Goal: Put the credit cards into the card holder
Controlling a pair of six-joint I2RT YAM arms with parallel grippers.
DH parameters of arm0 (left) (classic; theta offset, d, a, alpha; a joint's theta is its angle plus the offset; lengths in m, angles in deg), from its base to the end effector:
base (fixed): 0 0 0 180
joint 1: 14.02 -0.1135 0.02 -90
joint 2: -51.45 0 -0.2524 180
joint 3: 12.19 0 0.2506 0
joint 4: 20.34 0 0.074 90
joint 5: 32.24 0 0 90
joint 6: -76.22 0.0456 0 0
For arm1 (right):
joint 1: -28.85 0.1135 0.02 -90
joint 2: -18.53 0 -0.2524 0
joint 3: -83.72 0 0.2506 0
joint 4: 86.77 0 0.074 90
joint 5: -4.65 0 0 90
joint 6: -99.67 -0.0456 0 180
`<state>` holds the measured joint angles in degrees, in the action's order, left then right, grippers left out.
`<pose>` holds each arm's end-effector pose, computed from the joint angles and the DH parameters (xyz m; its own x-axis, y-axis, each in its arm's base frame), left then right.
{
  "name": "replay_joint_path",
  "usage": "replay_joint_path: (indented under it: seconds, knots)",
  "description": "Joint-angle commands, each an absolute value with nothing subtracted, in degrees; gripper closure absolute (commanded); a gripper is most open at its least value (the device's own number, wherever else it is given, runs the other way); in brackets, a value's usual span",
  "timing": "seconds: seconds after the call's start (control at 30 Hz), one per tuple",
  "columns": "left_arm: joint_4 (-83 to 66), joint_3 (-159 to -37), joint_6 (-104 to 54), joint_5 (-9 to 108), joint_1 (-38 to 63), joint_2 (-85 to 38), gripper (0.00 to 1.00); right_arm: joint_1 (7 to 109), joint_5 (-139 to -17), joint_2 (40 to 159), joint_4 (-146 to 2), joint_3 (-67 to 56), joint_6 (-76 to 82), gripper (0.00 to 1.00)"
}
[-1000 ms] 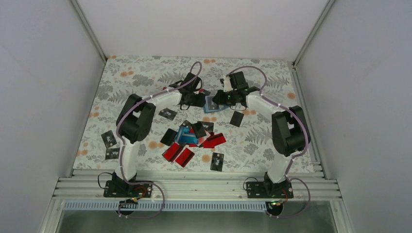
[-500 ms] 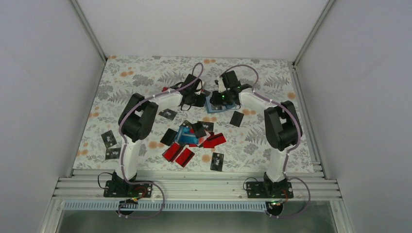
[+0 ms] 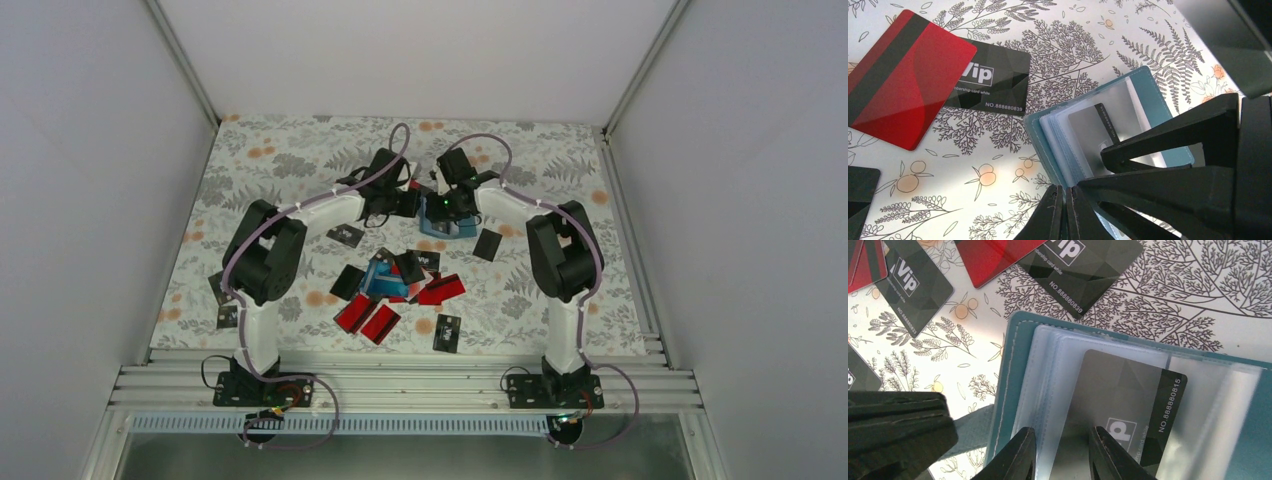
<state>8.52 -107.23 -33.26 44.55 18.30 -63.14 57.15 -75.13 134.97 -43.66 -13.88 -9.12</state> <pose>0.3661 -0.2439 0.1706 -0.8122 0.1297 -0.5688 0.4008 0.8325 -0.3825 0.3708 0.2088 0.1537 -0.9096 -0.1297 -0.3947 -0.2610 0.9176 0.2997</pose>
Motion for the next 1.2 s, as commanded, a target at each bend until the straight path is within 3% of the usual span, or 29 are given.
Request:
replay_joint_path:
  seconds: [0.0,0.2,0.7,0.97,1.17]
  knots:
    - [6.80,-106.51,-32.63,43.44,18.16,-61.63,0.98,58.34,-77.76,135.14,-42.09,-15.53,-9.24,0.73]
    - [6.88,-105.60,-32.56,44.01,18.18,-60.69,0.98,58.43,-81.15,134.80,-41.00,-15.51,-10.02,0.80]
    - [8.93,-105.89,-31.62,45.89,18.15,-58.40,0.98,58.39,-94.84,132.21,-36.69,-16.20,-10.26,0.77]
    - [9.09,-105.34,-31.61,46.07,18.18,-58.27,0.98,57.68,-96.09,130.93,-36.21,-15.20,-10.67,0.64]
    - [8.99,-104.89,-31.62,45.90,18.15,-58.00,0.98,57.50,-84.38,129.91,-39.76,-13.40,-9.40,0.54]
